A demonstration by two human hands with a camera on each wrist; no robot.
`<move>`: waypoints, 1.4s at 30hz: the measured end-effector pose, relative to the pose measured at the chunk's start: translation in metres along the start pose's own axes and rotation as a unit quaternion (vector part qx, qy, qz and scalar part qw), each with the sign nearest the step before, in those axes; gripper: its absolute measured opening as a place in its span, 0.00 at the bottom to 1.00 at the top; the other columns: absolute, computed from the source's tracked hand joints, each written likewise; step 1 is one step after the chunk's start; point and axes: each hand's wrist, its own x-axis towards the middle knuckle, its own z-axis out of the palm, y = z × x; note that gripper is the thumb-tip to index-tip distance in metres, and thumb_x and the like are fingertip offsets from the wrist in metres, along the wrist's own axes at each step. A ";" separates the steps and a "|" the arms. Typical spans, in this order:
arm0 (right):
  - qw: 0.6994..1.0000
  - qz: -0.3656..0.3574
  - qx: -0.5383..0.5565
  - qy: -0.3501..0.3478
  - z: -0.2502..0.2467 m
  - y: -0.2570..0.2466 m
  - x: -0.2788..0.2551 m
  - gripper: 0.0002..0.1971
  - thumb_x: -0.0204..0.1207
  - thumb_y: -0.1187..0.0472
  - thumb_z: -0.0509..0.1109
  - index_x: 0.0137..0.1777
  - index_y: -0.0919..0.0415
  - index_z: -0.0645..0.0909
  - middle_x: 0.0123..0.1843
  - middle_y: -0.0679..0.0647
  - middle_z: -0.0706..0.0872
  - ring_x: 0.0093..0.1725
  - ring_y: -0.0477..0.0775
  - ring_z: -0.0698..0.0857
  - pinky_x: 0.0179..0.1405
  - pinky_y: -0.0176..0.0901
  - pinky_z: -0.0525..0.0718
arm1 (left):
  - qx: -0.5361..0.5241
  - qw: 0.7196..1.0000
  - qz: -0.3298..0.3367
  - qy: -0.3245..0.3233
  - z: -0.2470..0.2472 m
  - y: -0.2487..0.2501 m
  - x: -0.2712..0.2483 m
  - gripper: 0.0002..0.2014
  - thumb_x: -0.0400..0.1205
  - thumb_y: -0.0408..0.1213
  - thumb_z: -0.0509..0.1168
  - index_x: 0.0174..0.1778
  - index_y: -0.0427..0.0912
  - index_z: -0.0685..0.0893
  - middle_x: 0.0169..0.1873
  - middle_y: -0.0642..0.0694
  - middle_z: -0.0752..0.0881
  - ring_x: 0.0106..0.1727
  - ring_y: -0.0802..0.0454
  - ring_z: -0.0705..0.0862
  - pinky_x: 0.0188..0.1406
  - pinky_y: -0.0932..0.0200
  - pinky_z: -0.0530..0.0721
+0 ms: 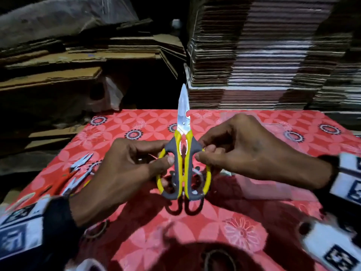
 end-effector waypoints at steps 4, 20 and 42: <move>0.999 -0.043 -0.033 0.001 0.014 -0.002 -0.039 0.03 0.75 0.64 0.79 0.42 0.62 0.93 0.29 0.56 0.87 0.29 0.50 0.88 0.35 0.54 0.90 | -0.040 0.998 0.038 0.011 0.022 -0.016 -0.044 0.15 0.72 0.31 0.76 0.50 0.54 0.98 0.40 0.37 0.95 0.29 0.52 0.86 0.30 0.61 0.89; 0.989 -0.087 0.077 0.091 0.032 -0.069 -0.177 0.01 0.77 0.67 0.81 0.45 0.65 0.92 0.36 0.69 0.87 0.30 0.54 0.92 0.35 0.54 0.90 | 0.009 0.993 0.119 -0.008 0.039 0.042 -0.174 0.16 0.71 0.32 0.77 0.55 0.49 0.97 0.32 0.41 0.89 0.29 0.48 0.83 0.30 0.61 0.86; 0.976 -0.153 0.142 0.057 0.037 -0.062 -0.177 0.17 0.78 0.60 0.77 0.45 0.79 0.86 0.36 0.75 0.84 0.32 0.51 0.87 0.34 0.63 0.86 | 0.165 0.984 0.070 0.014 0.041 0.088 -0.195 0.16 0.72 0.32 0.78 0.53 0.55 0.97 0.31 0.47 0.93 0.27 0.52 0.87 0.32 0.61 0.88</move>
